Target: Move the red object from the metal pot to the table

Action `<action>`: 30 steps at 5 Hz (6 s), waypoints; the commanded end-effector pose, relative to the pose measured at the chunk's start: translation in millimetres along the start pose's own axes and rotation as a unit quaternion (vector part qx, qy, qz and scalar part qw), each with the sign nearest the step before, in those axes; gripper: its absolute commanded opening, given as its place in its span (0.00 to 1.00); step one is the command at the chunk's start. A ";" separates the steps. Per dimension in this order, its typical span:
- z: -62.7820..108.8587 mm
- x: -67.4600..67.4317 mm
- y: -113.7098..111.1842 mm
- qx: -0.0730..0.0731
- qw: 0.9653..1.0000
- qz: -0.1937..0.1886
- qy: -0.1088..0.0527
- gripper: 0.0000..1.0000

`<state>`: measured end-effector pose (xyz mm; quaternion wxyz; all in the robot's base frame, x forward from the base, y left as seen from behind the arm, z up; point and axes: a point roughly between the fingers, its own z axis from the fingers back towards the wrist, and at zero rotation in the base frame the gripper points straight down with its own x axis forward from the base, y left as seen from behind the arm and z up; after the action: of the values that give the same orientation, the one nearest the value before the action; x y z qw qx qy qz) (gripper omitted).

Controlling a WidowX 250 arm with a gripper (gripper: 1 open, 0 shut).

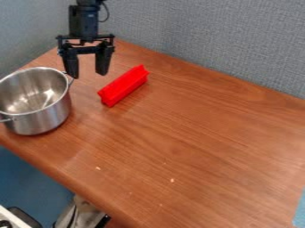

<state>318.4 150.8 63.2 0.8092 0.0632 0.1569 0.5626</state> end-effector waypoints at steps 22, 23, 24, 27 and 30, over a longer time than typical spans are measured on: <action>36.5 -1.5 -29.1 -0.115 0.992 0.021 -0.043 1.00; 37.3 15.5 -37.5 -0.129 0.990 0.025 -0.048 1.00; 35.3 30.6 -47.1 -0.135 0.989 0.028 -0.058 1.00; 22.4 28.1 -58.5 -0.187 0.980 0.045 -0.061 1.00; 21.1 36.5 -72.6 -0.217 0.970 0.073 -0.079 1.00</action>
<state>393.2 153.6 26.6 0.7775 -0.0450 -0.0002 0.6272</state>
